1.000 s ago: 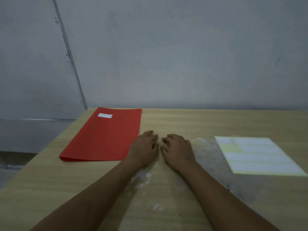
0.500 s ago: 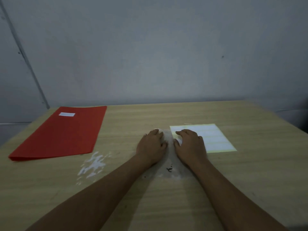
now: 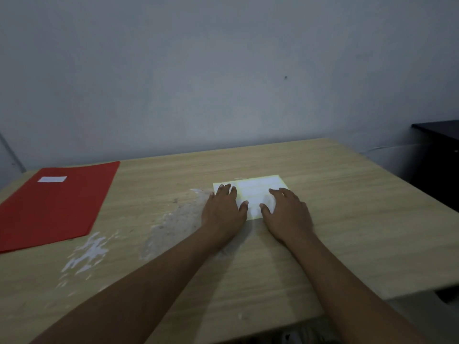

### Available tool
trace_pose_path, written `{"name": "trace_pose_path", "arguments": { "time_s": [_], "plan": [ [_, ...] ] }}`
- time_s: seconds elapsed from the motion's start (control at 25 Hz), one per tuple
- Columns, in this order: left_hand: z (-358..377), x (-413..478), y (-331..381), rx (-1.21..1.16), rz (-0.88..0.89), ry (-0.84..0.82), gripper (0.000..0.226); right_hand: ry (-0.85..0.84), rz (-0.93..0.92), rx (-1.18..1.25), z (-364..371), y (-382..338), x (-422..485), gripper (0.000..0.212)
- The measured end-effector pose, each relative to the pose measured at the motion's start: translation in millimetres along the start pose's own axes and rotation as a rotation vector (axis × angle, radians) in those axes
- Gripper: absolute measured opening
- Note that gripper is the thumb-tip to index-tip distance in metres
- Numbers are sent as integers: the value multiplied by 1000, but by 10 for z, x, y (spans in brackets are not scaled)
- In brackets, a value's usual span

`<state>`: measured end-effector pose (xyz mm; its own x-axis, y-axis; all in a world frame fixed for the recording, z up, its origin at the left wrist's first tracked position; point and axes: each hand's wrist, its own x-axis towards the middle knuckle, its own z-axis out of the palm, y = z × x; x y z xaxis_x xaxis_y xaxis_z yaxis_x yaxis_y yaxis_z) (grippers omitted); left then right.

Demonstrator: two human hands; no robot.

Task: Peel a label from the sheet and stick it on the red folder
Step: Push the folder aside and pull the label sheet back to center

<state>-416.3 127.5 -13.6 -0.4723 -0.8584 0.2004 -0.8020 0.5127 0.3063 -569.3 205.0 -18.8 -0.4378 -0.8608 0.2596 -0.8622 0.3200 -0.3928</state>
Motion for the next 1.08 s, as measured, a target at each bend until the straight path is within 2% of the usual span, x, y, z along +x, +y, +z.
{"name": "trace_pose_path", "arguments": {
  "time_s": [0.2,1.08],
  "plan": [
    [82,-18,35,38,-5,-95,69,-33,7,-23,40,58,-10,60],
    [220,441,123,110,5,-127,71,-101,48,-6,51,200,396,60]
  ]
}}
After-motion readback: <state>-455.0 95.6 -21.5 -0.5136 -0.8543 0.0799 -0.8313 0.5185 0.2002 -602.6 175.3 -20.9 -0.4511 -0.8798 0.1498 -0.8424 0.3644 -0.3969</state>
